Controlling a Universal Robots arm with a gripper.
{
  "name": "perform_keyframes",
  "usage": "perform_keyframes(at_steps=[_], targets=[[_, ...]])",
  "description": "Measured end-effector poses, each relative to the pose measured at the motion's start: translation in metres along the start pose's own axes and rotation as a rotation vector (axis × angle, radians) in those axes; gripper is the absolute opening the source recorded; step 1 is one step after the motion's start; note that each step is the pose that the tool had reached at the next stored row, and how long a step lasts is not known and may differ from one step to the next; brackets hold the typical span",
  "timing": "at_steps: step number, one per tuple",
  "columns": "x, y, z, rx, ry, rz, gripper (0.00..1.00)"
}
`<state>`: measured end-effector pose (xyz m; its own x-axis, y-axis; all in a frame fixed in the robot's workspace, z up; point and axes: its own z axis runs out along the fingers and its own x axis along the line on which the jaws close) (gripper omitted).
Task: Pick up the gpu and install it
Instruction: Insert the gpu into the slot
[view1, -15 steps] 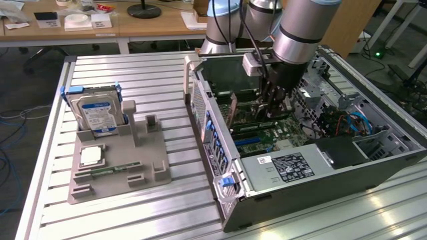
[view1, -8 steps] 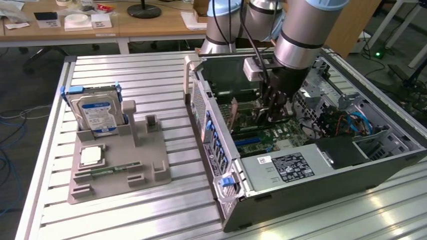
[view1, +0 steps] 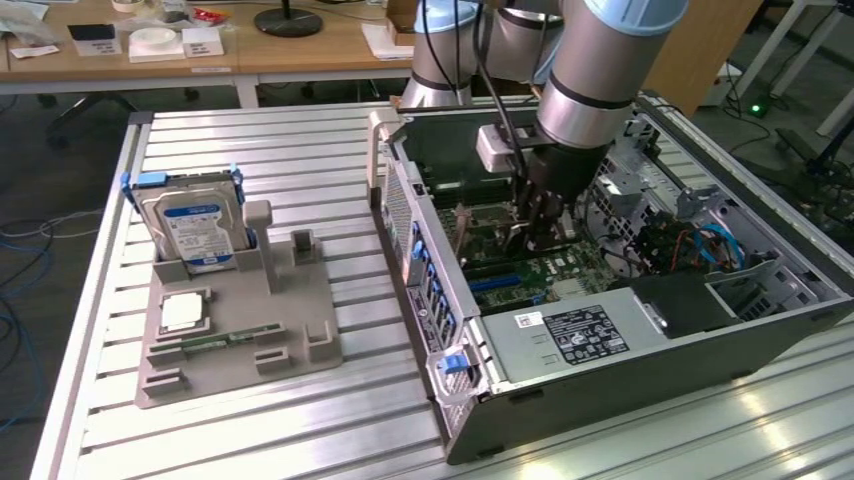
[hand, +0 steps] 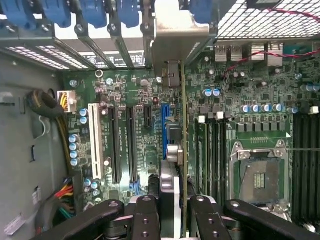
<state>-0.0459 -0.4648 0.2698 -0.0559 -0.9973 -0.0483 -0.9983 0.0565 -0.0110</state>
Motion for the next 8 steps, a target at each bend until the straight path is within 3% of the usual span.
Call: perform_keyframes(at_steps=[8], targets=[[0.001,0.0065,0.0144,0.0000,0.0000,0.000,0.28]])
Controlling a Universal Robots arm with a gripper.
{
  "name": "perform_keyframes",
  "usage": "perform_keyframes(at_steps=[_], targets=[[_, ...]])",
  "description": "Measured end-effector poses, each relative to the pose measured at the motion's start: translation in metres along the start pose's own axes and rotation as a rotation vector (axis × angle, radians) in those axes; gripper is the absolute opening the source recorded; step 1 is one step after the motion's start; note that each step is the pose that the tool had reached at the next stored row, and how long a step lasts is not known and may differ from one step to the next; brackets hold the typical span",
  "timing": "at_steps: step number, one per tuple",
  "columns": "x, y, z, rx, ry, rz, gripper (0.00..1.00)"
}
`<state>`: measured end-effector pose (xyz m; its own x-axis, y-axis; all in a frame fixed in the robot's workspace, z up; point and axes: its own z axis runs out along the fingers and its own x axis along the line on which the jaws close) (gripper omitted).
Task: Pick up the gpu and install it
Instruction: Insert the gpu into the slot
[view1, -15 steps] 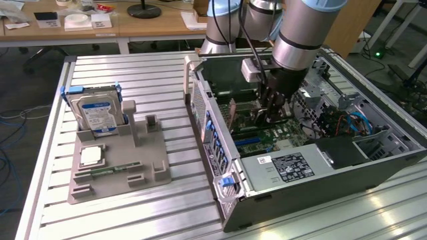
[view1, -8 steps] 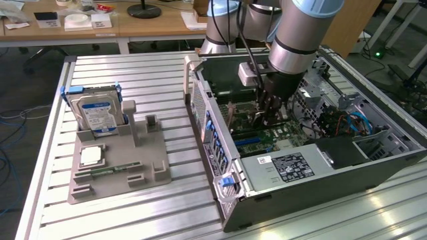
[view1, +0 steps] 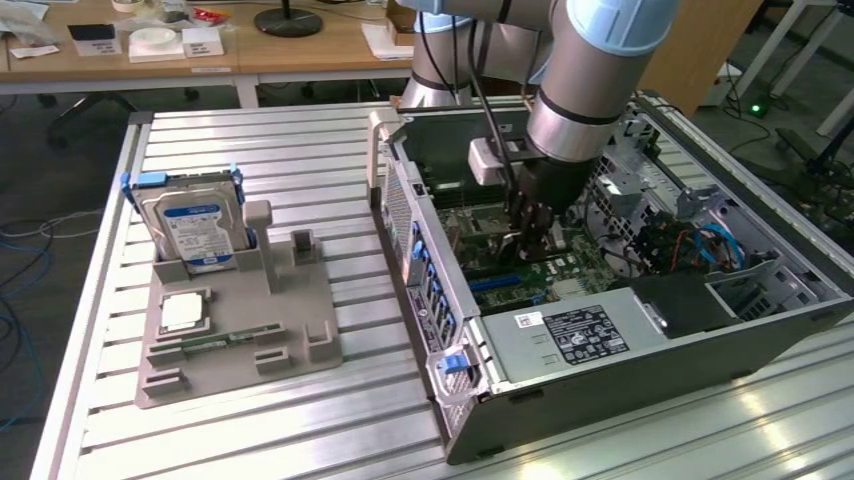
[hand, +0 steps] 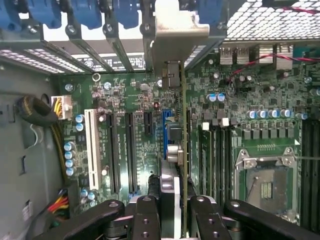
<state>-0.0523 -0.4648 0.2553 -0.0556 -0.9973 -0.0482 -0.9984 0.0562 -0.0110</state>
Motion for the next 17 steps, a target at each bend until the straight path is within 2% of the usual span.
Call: perform_keyframes(at_steps=[12,17], targets=[[0.003,0.0038,0.0125,0.0000,-0.0001,0.000,0.28],[0.003,0.0085,0.0148,0.0000,0.0000,-0.001,0.28]])
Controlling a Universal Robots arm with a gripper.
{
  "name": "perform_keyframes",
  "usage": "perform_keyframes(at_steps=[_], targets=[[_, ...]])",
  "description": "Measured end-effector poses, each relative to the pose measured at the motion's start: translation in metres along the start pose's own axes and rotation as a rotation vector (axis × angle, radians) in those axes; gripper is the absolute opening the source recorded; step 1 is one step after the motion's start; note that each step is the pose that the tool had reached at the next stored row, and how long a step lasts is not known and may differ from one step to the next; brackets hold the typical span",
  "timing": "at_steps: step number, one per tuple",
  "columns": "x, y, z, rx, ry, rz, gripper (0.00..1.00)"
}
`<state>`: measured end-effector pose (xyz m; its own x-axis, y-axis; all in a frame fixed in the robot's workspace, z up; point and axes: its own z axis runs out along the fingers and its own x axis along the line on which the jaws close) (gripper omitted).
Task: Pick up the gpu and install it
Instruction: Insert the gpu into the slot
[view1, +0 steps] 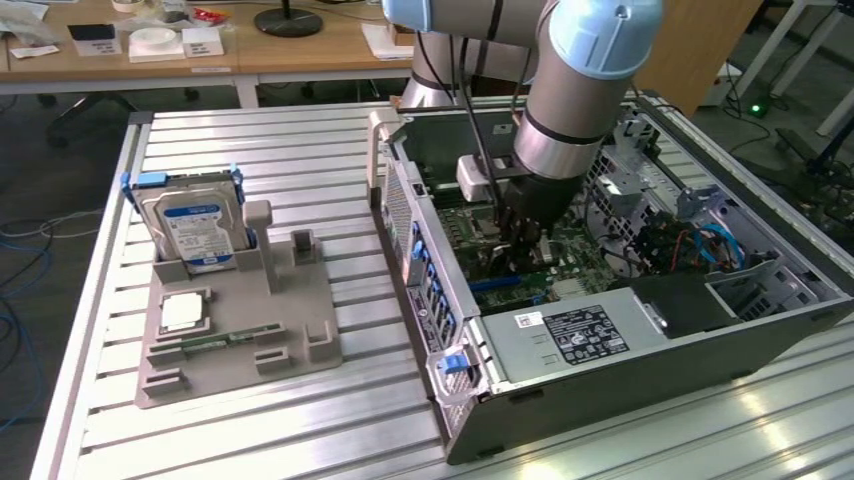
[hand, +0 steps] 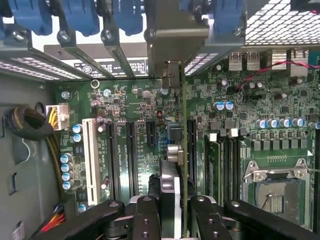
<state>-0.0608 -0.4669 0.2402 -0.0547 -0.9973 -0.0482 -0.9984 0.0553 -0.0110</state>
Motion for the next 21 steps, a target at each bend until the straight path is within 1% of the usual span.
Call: perform_keyframes(at_steps=[5,21], targets=[[0.000,0.0001,0.0015,0.0000,-0.0002,-0.001,0.28],[0.001,0.0005,0.0123,-0.0002,0.0001,-0.001,0.28]])
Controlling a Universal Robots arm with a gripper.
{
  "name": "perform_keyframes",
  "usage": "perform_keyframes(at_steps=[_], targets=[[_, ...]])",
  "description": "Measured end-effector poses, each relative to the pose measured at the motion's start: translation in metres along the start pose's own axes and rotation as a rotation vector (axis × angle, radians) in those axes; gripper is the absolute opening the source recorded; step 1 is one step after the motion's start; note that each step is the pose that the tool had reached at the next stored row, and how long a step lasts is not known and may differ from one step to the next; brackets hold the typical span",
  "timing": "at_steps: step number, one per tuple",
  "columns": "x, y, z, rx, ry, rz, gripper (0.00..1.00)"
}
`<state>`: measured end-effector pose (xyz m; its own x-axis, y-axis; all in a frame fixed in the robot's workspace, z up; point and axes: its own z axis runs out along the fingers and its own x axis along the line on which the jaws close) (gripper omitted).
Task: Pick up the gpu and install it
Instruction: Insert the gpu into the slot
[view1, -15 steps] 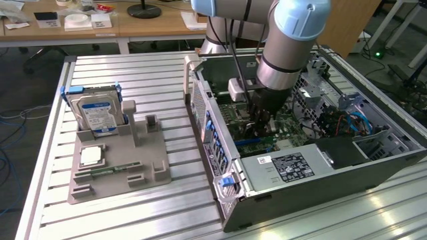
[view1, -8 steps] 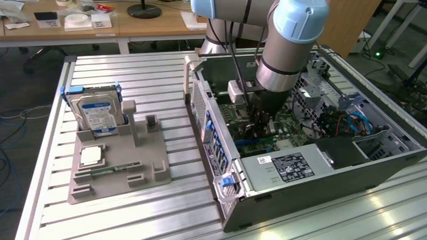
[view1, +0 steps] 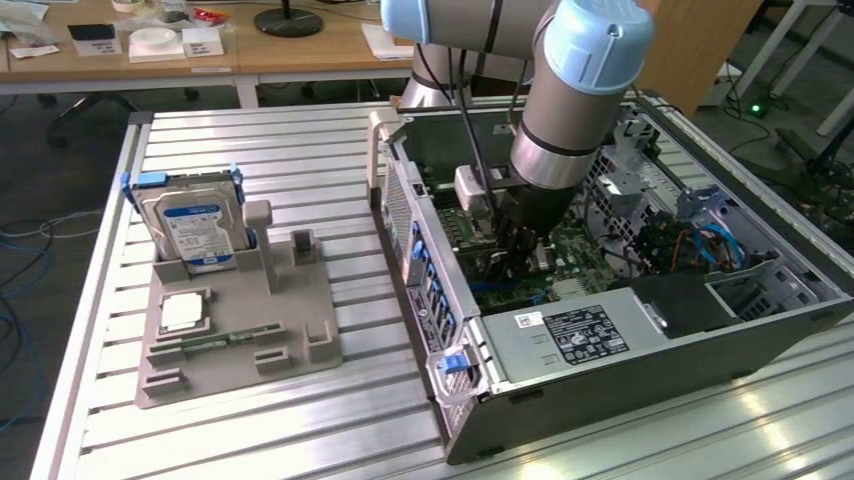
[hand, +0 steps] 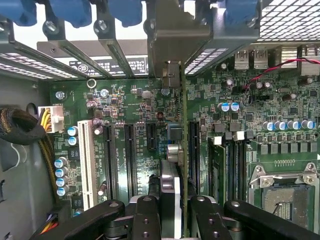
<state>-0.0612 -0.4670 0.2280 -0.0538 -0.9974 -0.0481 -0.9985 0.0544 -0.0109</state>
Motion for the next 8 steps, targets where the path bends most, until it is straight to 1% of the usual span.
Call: perform_keyframes(at_steps=[8], targets=[[0.0000,0.0008,0.0008,0.0000,-0.0001,0.000,0.28]])
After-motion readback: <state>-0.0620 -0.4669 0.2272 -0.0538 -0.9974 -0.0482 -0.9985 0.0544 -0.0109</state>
